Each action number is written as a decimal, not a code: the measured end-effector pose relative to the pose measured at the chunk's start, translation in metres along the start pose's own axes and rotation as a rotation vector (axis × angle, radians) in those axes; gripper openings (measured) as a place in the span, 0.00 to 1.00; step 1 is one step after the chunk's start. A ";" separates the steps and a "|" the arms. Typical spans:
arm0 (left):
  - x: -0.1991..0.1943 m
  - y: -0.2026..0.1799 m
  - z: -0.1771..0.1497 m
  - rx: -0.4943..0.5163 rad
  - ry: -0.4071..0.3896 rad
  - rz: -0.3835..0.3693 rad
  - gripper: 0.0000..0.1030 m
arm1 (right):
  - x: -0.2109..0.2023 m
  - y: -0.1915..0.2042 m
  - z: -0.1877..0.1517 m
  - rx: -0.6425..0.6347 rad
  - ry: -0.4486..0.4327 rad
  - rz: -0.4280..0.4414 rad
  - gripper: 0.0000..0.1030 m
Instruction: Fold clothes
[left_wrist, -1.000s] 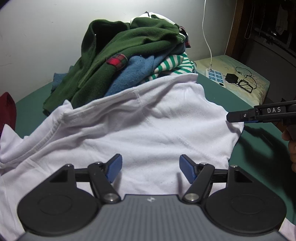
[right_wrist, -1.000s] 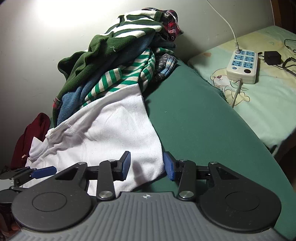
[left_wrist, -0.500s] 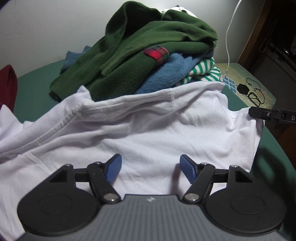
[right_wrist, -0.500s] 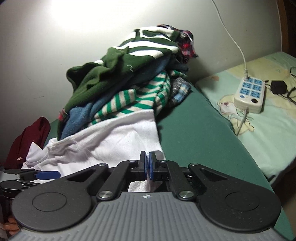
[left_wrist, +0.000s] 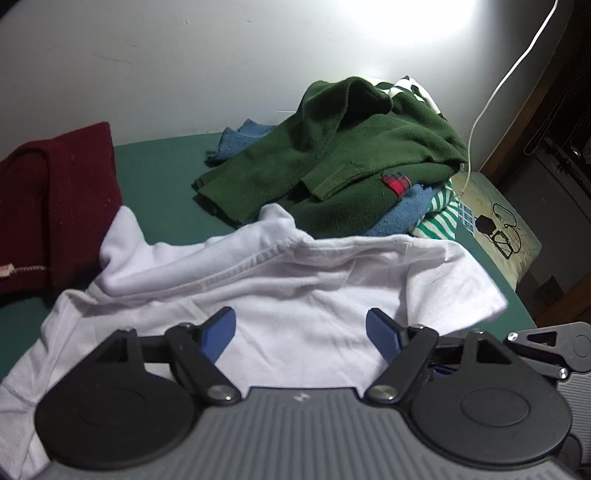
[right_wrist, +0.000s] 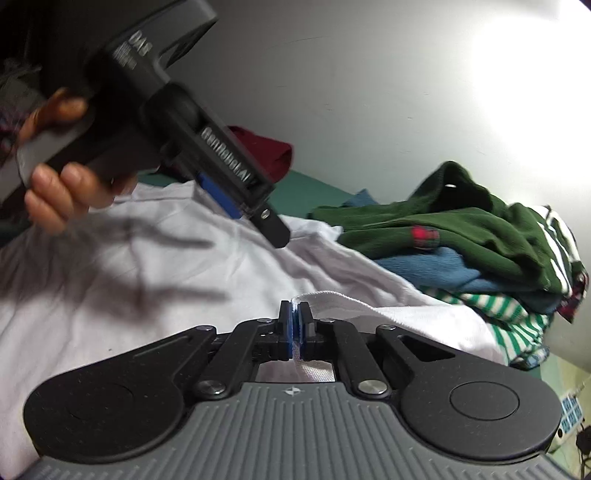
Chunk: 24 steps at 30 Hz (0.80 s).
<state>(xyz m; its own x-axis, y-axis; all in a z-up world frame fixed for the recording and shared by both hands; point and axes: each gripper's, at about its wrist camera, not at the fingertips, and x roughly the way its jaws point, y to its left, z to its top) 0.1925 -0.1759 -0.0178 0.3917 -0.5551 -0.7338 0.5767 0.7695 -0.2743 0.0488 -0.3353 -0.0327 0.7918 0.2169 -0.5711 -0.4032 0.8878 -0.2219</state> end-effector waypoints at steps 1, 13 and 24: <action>-0.001 -0.001 -0.005 0.013 0.013 -0.003 0.79 | 0.003 0.009 -0.001 -0.030 0.006 0.008 0.03; 0.001 -0.042 -0.045 0.205 0.041 0.004 0.83 | -0.027 0.017 -0.013 -0.040 0.066 0.111 0.17; 0.045 -0.084 -0.067 0.250 0.112 -0.065 0.58 | -0.001 -0.116 -0.065 0.747 0.182 0.027 0.38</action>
<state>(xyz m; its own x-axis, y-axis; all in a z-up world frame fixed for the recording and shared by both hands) 0.1136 -0.2445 -0.0699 0.2746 -0.5514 -0.7877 0.7623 0.6242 -0.1712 0.0643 -0.4647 -0.0579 0.6716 0.2299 -0.7043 0.0465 0.9357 0.3497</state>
